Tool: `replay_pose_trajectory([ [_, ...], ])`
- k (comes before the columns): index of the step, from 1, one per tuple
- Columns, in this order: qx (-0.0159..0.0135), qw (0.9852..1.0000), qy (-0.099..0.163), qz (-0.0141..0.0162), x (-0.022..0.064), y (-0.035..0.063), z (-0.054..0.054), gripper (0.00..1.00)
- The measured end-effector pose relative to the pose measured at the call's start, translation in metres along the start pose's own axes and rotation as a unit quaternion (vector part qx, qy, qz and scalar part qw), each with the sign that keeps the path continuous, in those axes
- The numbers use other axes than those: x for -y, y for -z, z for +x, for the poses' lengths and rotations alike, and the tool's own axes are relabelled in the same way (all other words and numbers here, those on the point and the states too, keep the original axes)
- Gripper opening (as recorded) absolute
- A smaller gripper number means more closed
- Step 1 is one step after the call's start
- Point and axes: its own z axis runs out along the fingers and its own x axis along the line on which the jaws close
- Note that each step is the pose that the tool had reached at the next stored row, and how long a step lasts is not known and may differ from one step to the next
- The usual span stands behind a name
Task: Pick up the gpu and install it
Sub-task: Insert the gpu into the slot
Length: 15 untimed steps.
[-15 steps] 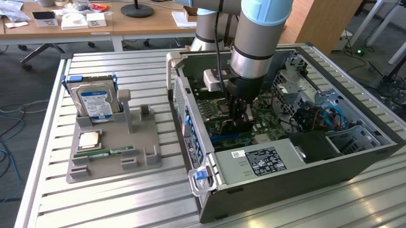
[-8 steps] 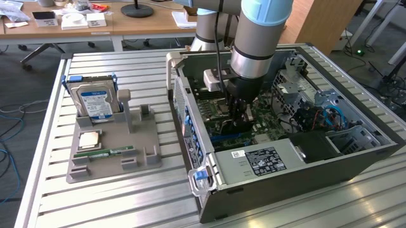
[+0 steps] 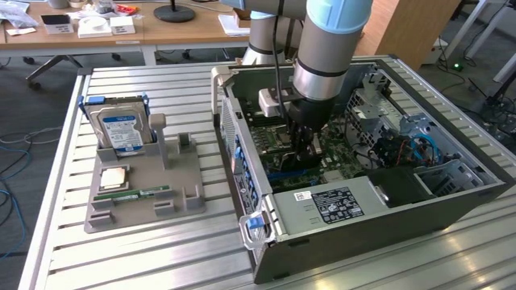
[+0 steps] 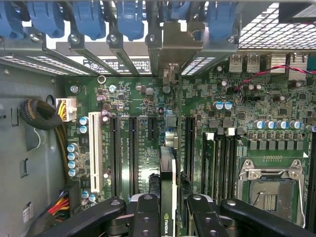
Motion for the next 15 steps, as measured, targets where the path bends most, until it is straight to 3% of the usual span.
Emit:
replay_pose_trajectory([
  [15, 0.0003, 1.0, 0.0, 0.0004, -0.0009, -0.002, 0.0004, 0.26],
])
